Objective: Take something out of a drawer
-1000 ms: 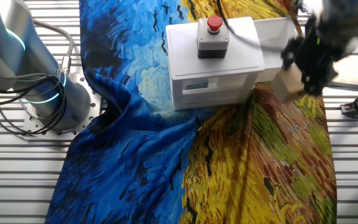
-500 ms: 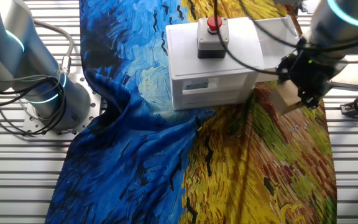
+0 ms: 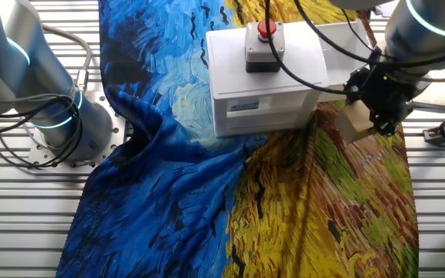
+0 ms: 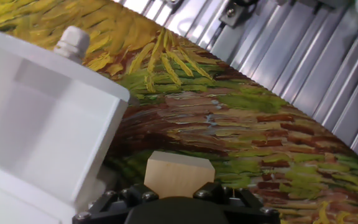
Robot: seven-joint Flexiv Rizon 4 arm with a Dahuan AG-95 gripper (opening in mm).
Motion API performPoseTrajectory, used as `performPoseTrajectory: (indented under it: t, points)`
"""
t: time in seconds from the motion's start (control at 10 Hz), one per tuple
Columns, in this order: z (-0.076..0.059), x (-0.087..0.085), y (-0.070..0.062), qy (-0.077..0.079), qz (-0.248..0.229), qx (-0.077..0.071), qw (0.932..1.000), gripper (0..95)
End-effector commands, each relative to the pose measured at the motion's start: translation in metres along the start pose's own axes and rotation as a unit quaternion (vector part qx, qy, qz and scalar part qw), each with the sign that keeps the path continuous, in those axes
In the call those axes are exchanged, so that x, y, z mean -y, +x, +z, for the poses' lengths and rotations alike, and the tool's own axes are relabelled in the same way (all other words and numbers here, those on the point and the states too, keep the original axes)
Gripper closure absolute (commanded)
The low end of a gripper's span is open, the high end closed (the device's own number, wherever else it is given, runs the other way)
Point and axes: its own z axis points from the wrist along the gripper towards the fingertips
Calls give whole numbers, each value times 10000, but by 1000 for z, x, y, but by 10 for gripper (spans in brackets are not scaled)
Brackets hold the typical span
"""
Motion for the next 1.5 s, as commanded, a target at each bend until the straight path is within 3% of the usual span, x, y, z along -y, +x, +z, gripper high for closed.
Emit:
performPoseTrajectory:
  t: [0.1, 0.6, 0.8, 1.1, 1.5]
  points:
    - [13, 6, 5, 17, -63, 79, 9999, 950]
    - [39, 31, 18, 16, -341, 152, 9993, 950]
    - [39, 31, 18, 108, -395, 20, 9992, 950]
    - [39, 31, 18, 59, -414, -42, 9991, 950]
    - [39, 31, 18, -48, -179, -285, 9994, 950]
